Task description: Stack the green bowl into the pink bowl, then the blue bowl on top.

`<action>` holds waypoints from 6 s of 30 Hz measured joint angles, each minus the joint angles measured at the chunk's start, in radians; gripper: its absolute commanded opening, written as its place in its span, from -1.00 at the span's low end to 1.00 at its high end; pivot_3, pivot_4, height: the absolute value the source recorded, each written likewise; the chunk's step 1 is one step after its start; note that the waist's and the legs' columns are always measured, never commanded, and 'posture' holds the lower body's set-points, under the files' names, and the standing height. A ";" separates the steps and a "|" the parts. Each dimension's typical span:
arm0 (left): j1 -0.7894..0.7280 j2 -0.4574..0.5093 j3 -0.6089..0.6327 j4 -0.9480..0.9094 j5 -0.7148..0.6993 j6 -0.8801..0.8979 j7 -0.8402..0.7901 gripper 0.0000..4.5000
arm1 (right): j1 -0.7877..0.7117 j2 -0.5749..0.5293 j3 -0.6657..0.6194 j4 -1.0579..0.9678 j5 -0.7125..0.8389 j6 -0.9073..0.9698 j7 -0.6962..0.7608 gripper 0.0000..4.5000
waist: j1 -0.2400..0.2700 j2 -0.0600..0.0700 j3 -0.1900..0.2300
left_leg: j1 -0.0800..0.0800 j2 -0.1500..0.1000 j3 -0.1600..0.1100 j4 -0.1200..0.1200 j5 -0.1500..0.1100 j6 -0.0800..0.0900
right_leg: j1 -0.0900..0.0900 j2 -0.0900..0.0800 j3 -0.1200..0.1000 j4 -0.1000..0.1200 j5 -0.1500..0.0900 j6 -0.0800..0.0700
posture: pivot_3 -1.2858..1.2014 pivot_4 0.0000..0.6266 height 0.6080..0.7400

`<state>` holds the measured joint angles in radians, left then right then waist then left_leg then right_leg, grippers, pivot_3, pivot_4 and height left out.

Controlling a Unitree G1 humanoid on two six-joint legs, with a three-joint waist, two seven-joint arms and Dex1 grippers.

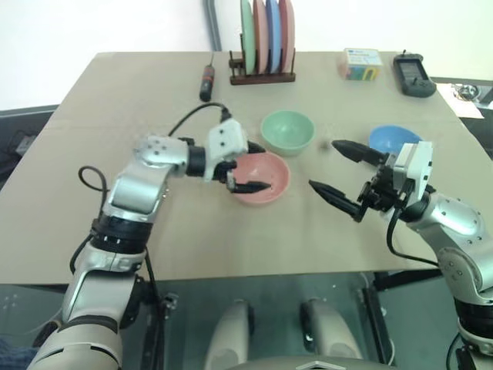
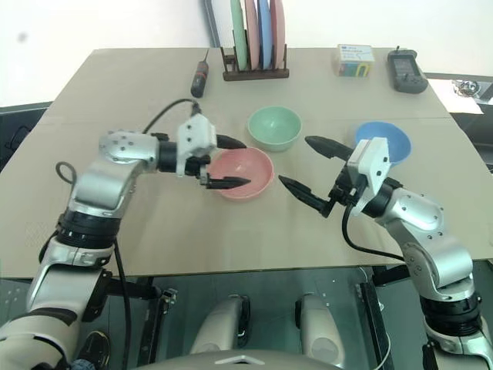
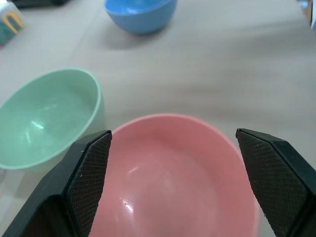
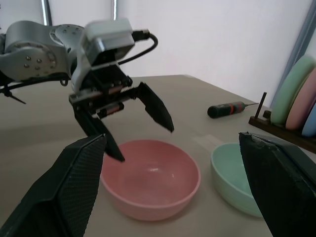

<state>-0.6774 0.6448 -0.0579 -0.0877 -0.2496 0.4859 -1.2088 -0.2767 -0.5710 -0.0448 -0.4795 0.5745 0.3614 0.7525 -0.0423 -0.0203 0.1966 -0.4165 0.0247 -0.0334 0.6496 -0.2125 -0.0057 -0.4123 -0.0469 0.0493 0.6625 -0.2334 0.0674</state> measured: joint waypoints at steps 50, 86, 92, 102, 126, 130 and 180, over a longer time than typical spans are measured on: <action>0.957 -0.125 0.680 -0.653 -0.580 0.100 0.634 1.00 | -1.017 0.334 0.433 1.780 -0.954 -0.671 0.018 -0.98 | -0.004 0.001 0.001 | 0.001 -0.001 0.001 -0.002 0.000 -0.001 | -0.001 -0.001 0.001 -0.001 0.000 -0.002 | 0.03 -0.52 1.00; 0.436 0.051 0.327 -0.203 -0.450 -0.015 0.336 1.00 | -0.649 0.086 0.309 0.506 -0.598 0.118 0.356 0.73 | 0.026 0.000 0.001 | -0.001 -0.001 0.000 -0.002 0.000 -0.001 | -0.001 -0.002 -0.002 -0.003 0.000 -0.001 | 0.03 -0.52 1.00; 0.232 -0.030 0.171 -0.102 -0.399 -0.042 0.279 1.00 | -0.469 -0.001 0.151 0.578 -0.626 0.173 0.131 0.73 | 0.027 0.000 0.001 | -0.002 -0.002 0.000 -0.003 0.000 0.000 | -0.001 -0.002 -0.001 -0.003 0.000 -0.001 | 0.03 -0.52 1.00; 0.022 -0.147 0.056 0.056 -0.335 -0.101 0.182 1.00 | -0.361 -0.053 0.035 0.627 -0.643 0.192 -0.082 0.73 | 0.000 0.000 0.001 | -0.001 -0.001 0.001 -0.003 0.000 0.000 | -0.002 -0.001 0.001 -0.002 0.000 -0.001 | 0.03 -0.52 1.00; 0.087 -0.113 0.090 0.010 -0.325 -0.081 0.192 1.00 | -0.425 -0.027 0.122 0.705 -0.601 0.124 -0.018 -0.96 | -0.003 0.001 0.002 | -0.001 -0.001 0.001 -0.003 0.000 0.000 | -0.003 -0.001 0.001 -0.002 0.000 0.000 | 0.03 -0.52 1.00; 0.204 -0.034 0.140 -0.042 -0.334 -0.054 0.191 1.00 | -0.486 0.009 0.178 0.523 -0.544 0.144 0.075 -0.96 | -0.012 0.001 0.002 | -0.001 0.000 0.001 -0.004 0.000 0.000 | -0.003 0.000 0.001 -0.001 0.000 -0.001 | 0.03 -0.52 1.00; 0.845 0.144 0.528 -0.283 -0.264 -0.039 0.386 1.00 | 0.011 -0.109 -0.166 0.261 -0.081 0.076 0.317 0.76 | 0.003 0.000 0.001 | 0.001 0.000 0.003 -0.006 0.000 0.000 | -0.002 -0.002 0.001 -0.004 -0.002 -0.004 | 0.03 -0.52 1.00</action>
<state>0.1674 0.7889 0.4696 -0.3709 -0.5140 0.4469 -0.8229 -0.2655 -0.6803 -0.2104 -0.2183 0.4935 0.4377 1.0693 -0.0395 -0.0208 0.1975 -0.4151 0.0252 -0.0307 0.6439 -0.2125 -0.0060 -0.4138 -0.0487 0.0498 0.6588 -0.2357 0.0632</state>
